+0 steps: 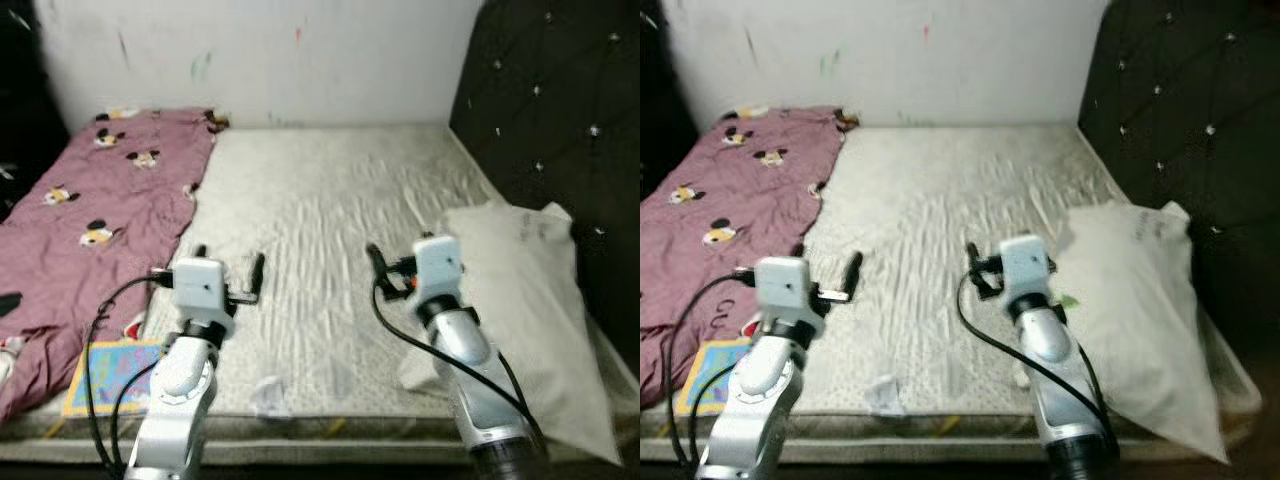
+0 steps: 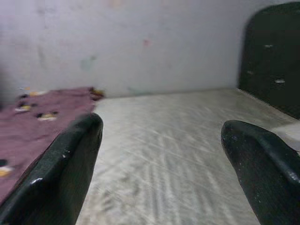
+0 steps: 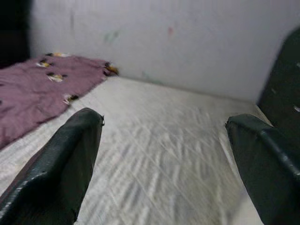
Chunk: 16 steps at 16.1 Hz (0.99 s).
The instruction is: Clean up the room
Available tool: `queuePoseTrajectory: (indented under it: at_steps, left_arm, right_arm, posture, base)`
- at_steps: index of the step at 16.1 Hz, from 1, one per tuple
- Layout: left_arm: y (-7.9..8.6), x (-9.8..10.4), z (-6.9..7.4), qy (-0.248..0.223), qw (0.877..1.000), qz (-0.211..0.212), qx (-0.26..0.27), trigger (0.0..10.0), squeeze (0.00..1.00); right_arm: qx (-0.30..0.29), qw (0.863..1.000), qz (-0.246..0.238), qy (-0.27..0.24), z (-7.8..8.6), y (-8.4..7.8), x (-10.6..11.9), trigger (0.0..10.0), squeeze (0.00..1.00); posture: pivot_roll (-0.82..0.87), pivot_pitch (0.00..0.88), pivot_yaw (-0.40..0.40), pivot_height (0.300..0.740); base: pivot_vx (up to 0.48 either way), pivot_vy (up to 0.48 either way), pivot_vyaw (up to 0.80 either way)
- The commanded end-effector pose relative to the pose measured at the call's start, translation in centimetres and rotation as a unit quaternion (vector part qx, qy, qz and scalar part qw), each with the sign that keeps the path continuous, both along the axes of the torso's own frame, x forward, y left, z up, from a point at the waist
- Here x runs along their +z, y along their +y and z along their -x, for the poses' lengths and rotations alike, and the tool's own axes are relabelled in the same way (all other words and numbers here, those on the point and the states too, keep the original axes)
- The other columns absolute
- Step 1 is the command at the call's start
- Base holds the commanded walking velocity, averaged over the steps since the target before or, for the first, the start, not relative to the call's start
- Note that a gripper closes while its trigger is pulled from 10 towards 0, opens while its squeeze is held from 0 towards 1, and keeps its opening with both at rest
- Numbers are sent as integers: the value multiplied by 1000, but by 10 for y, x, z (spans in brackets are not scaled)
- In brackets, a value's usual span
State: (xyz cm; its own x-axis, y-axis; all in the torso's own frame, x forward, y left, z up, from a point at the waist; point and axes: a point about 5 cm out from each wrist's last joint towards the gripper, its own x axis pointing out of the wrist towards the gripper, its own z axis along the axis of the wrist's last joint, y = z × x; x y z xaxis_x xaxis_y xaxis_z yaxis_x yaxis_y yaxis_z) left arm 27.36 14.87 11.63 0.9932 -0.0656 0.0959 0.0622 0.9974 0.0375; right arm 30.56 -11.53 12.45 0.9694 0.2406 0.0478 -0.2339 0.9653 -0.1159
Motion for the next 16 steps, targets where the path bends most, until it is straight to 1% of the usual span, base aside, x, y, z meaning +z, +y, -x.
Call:
queuePoseTrajectory:
  at_steps: [1, 2, 9, 11, 14, 16]
  left_arm:
    - [5, -1, -1, -2, 1000, -9, 22, 10000, 0]
    - [4, -2, -2, 4, 1000, -6, 23, 10000, 0]
    - [3, -4, -3, 12, 1000, 7, 24, 10000, 0]
    - [3, -4, -2, 12, 1000, 8, 20, 10000, 0]
    - [3, -5, -2, 16, 1000, 12, 17, 10000, 0]
    - [4, -5, -3, 17, 1000, 7, 22, 10000, 0]
  right_arm:
    - [11, 1000, -1, -7, 0, 6, 4, 10000, 0]
    - [11, 1000, -1, -8, 0, 5, 4, 10000, 0]
    - [7, 1000, -5, 1, 0, 4, 1, 10000, 0]
    - [7, 1000, -3, 2, 0, 4, 0, 10000, 0]
    - [7, 1000, 0, 2, -1, 4, 0, 10000, 0]
    - [0, 1000, 7, 2, -3, 2, -1, 10000, 0]
  posture:
    - [-53, 0, -11, 740]
    - [-53, 0, -11, 740]
    - [-54, 0, -11, 740]
    - [-52, 0, -11, 740]
    - [-50, 0, -10, 740]
    - [-47, 0, -11, 740]
  base:
    - [0, 0, 0]
    - [0, 0, 0]
    - [0, 0, 0]
    - [0, 328, 0]
    - [0, 480, 0]
    - [0, 480, 0]
